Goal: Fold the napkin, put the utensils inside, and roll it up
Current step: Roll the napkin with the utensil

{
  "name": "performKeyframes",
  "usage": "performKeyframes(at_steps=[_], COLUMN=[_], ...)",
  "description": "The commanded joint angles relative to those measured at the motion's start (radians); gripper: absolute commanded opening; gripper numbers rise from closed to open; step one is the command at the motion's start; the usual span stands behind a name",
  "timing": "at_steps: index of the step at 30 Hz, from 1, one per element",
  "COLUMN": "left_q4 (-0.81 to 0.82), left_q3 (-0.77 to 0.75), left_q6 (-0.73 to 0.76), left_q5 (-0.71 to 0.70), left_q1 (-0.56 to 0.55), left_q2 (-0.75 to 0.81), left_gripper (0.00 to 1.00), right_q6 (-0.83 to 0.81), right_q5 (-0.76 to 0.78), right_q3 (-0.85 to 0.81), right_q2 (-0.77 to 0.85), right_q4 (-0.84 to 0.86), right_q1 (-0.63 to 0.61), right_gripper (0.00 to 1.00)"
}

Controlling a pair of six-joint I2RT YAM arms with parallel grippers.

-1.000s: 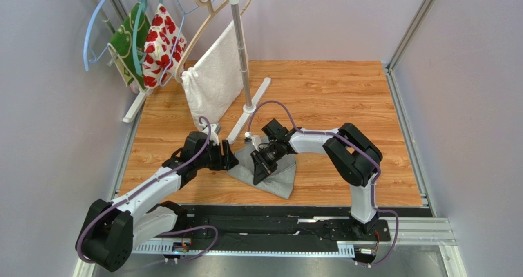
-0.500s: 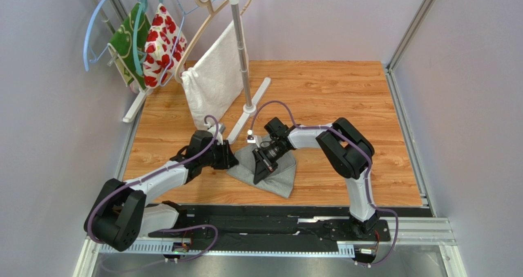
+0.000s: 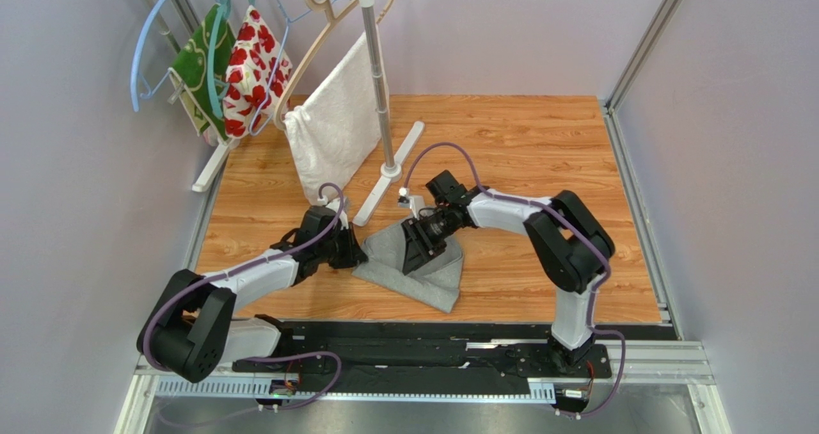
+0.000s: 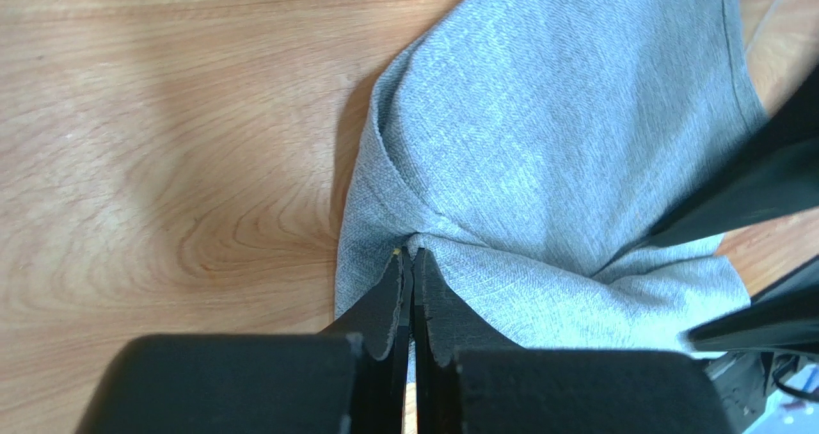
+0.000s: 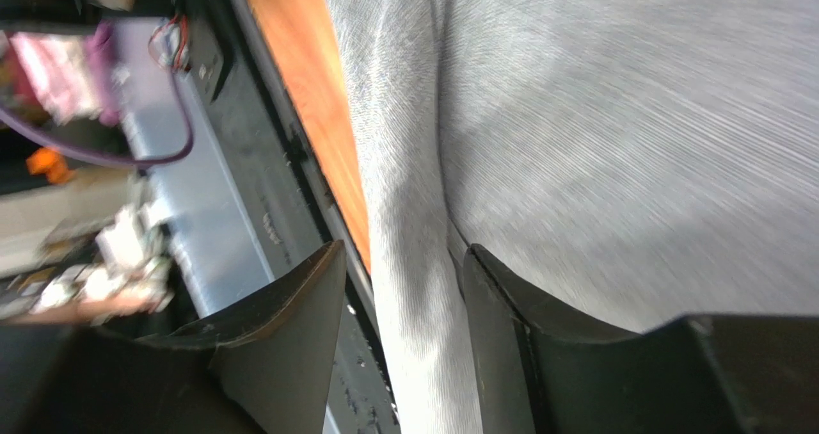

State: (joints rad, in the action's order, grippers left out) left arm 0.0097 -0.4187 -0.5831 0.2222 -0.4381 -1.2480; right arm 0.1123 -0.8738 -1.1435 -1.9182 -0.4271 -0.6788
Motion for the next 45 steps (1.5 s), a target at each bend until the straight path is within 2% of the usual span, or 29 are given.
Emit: performKeyframes(at_steps=[1, 3, 4, 11, 16, 22, 32, 37, 40, 41, 44, 45], left_q4=[-0.065, -0.079, -0.085, -0.106, -0.111, -0.117, -0.126, -0.109, -0.097, -0.096, -0.114, -0.126], left_q3=[-0.032, -0.045, -0.049, -0.071, -0.077, -0.091, -0.103, -0.107, -0.111, -0.112, -0.130, -0.138], left_q6=[-0.047, -0.054, -0.057, -0.057, -0.057, -0.052, -0.044, -0.037, -0.029, -0.027, -0.020, -0.017], left_q5=[-0.092, -0.093, -0.096, -0.098, -0.101, -0.099, -0.100, -0.083, -0.064, -0.061, -0.066, -0.070], left_q1=[0.002, 0.002, 0.002, 0.002, 0.002, 0.002, 0.001, 0.002, 0.002, 0.002, 0.004, 0.006], left_q2=[-0.021, -0.033, -0.037, -0.054, -0.062, -0.076, -0.083, -0.091, -0.090, -0.085, -0.076, -0.068], left_gripper=[0.00, 0.00, 0.00, 0.00, 0.00, 0.00, 0.00, 0.00, 0.00, 0.00, 0.01, 0.05], right_q6=[0.015, 0.010, 0.004, 0.072, 0.098, 0.072, -0.016, -0.026, -0.011, -0.007, 0.004, 0.007], right_q5=[0.253, 0.336, 0.428, 0.797, 1.005, 1.113, 1.181, 1.141, 1.067, 1.046, 0.940, 0.888], right_q3=[0.031, 0.082, 0.100, 0.275, 0.333, 0.332, 0.318, 0.315, 0.314, 0.312, 0.314, 0.311], right_q2=[0.273, 0.350, 0.408, 0.573, 0.588, 0.530, 0.411, 0.340, 0.305, 0.300, 0.294, 0.297], right_q4=[-0.018, -0.030, -0.039, -0.046, -0.003, 0.048, 0.106, 0.116, 0.107, 0.102, 0.080, 0.070], right_q1=[0.010, -0.027, -0.045, -0.276, -0.410, -0.524, -0.558, -0.547, -0.516, -0.507, -0.466, -0.456], right_gripper=[0.53, 0.54, 0.54, 0.56, 0.57, 0.57, 0.57, 0.55, 0.52, 0.44, 0.29, 0.26])
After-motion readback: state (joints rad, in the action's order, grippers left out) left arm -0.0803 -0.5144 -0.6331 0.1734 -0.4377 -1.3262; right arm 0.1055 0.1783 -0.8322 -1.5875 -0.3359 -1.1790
